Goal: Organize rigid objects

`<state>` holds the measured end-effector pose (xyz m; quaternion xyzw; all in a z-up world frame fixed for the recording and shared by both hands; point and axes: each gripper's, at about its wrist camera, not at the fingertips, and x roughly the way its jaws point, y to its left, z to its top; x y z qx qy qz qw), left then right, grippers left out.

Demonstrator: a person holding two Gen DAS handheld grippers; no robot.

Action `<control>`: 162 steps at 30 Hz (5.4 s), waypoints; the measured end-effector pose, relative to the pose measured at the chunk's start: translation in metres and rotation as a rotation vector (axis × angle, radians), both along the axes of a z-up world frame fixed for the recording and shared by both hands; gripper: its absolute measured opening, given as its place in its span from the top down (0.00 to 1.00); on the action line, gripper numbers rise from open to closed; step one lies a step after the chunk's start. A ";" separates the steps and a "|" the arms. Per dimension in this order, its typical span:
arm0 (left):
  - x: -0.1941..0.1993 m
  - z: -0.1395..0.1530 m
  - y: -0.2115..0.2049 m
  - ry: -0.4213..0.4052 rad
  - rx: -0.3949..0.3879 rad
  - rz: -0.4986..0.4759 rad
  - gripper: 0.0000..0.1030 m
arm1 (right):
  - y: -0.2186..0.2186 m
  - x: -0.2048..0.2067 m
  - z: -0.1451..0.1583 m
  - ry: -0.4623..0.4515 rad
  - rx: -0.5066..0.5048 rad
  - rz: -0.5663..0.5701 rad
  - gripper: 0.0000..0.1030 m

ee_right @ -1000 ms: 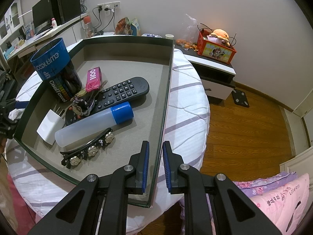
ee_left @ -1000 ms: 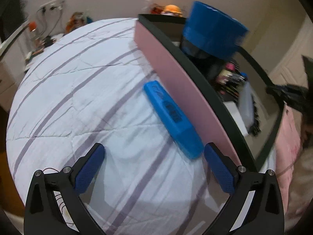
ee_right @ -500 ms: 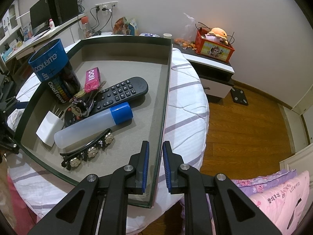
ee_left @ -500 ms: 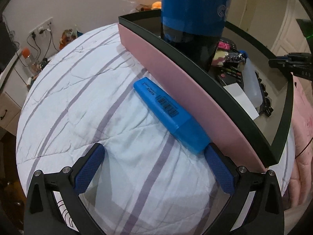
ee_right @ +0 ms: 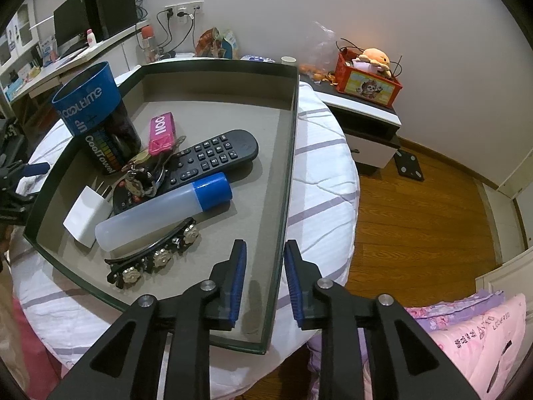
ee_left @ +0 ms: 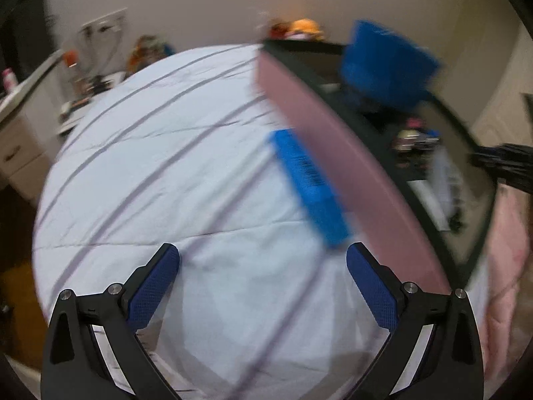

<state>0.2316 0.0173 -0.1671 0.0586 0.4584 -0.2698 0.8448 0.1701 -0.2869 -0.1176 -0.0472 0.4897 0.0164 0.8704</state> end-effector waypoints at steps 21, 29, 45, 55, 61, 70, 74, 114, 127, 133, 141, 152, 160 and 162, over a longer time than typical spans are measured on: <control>0.029 -0.013 -0.011 -0.049 0.091 0.074 0.11 | -0.003 -0.001 0.001 0.001 0.010 0.004 0.75; 0.039 -0.005 -0.026 -0.043 0.091 0.029 0.65 | -0.003 -0.001 0.002 0.002 0.016 0.003 0.75; 0.002 -0.003 -0.019 -0.034 0.140 0.013 0.73 | -0.003 -0.002 0.002 0.005 0.014 0.008 0.75; 0.023 -0.008 -0.041 -0.065 0.184 0.091 0.49 | -0.006 0.001 0.001 0.010 0.052 0.008 0.75; 0.015 -0.004 -0.046 -0.085 0.187 0.099 0.75 | -0.007 0.001 0.001 0.010 0.057 0.008 0.75; -0.022 0.030 -0.024 -0.170 0.156 0.198 0.75 | -0.008 0.002 0.000 0.015 0.062 0.010 0.75; -0.044 0.054 -0.018 -0.217 0.129 0.275 0.75 | -0.008 0.002 0.000 0.015 0.075 0.008 0.75; -0.043 0.077 -0.192 -0.188 0.112 0.039 0.74 | -0.034 0.001 -0.003 -0.009 0.240 0.044 0.78; -0.044 0.047 -0.213 -0.118 0.129 0.004 0.42 | -0.036 0.003 -0.004 -0.010 0.257 0.047 0.77; -0.061 0.066 -0.181 -0.185 0.085 0.067 0.13 | -0.032 0.002 -0.003 -0.014 0.246 0.035 0.77; -0.086 0.080 -0.128 -0.275 0.099 0.195 0.01 | -0.028 0.002 -0.003 -0.013 0.218 0.015 0.77; -0.105 0.079 -0.071 -0.294 0.127 0.305 0.01 | -0.021 -0.008 0.005 -0.032 0.160 -0.032 0.77; -0.120 0.091 -0.044 -0.319 0.072 0.353 0.01 | -0.011 -0.041 0.048 -0.178 0.136 -0.072 0.21; -0.124 0.094 -0.035 -0.322 0.052 0.375 0.01 | -0.003 -0.051 0.056 -0.208 0.136 -0.062 0.19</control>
